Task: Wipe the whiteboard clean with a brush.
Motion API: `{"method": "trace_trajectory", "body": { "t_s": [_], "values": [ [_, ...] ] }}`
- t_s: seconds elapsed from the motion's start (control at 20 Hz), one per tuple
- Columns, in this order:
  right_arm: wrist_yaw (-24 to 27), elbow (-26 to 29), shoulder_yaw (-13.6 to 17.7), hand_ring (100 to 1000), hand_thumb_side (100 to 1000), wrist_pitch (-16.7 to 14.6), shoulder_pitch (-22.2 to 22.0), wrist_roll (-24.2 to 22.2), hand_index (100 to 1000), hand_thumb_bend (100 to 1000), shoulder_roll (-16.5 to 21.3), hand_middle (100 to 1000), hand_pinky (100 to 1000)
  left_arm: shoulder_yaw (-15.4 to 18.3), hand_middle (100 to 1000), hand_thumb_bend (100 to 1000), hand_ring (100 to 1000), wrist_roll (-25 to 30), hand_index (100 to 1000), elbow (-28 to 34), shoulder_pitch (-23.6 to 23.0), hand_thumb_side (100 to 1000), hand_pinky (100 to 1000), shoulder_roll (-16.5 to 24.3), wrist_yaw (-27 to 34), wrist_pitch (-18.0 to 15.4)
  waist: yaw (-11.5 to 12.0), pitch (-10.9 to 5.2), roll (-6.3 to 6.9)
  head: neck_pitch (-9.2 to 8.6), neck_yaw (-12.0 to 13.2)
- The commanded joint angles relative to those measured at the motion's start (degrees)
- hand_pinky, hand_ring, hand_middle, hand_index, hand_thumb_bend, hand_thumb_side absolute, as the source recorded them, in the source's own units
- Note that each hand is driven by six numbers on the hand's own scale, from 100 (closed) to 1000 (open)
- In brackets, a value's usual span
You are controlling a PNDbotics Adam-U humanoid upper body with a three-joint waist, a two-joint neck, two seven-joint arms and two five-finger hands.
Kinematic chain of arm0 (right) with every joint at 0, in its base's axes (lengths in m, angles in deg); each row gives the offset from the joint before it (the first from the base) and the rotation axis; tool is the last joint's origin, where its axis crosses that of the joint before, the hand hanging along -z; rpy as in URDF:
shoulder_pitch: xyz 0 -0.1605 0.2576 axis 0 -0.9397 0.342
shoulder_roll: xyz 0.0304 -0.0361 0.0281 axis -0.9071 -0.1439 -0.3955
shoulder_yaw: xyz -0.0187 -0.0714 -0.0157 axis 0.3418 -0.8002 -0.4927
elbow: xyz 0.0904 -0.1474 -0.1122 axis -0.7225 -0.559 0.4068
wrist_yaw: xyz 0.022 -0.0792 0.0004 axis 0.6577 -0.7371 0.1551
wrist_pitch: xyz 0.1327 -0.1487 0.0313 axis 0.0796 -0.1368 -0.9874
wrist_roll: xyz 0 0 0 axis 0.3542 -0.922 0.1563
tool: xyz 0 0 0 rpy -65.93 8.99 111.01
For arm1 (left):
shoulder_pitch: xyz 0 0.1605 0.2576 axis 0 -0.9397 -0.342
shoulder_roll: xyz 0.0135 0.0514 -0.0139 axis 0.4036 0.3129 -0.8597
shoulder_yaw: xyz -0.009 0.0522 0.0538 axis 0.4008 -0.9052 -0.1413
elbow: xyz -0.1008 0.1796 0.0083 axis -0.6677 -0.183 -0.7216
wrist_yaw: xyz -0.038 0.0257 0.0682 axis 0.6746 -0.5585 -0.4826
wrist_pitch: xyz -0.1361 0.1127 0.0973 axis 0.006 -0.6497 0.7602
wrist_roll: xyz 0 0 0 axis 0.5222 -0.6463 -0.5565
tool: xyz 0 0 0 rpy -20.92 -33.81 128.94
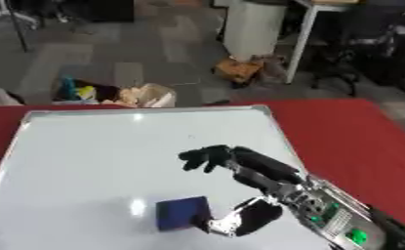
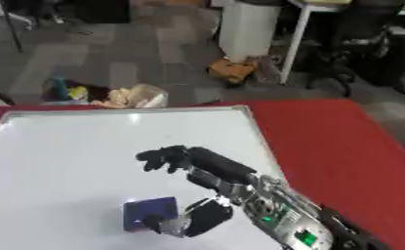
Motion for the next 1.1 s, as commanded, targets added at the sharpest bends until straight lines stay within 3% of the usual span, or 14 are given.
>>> {"method": "trace_trajectory", "body": {
  "t_s": [0.05,0.25,0.6,1.1],
  "values": [
    [-2.46,-2.00,-0.40,816,483,1.23,2.78,-0.89,963,395,0.13,782,714,-0.45,579,750,529,0.67,846,1.42,1.31,514,441,1.26,0.08,-0.10,0.71,-0.02,0.46,-1.00,-0.60],
    [-6.03,-8.01,-2.21,811,492,1.15,6.54,-2.02,960,386,-2.14,776,711,-0.47,579,749,529,0.92,846,1.44,1.58,515,441,1.31,-0.06,-0.18,1.09,0.60,0.54,-1.16,-0.58],
    [-8.63,-17.61,-3.96,811,501,-3.97,8.46,0.26,959,377,-4.86,775,710,-0.55,579,749,529,1.15,846,1.47,1.85,515,441,1.22,-0.11,-0.23,1.53,1.02,0.59,-1.26,-0.62],
    [-12.61,-20.81,-5.35,801,505,-7.78,8.20,0.33,950,383,-6.03,754,707,-0.60,580,746,530,1.41,847,1.38,1.84,518,443,1.08,-0.20,-0.16,1.42,1.31,0.55,-1.34,-0.50]
  ]
}}
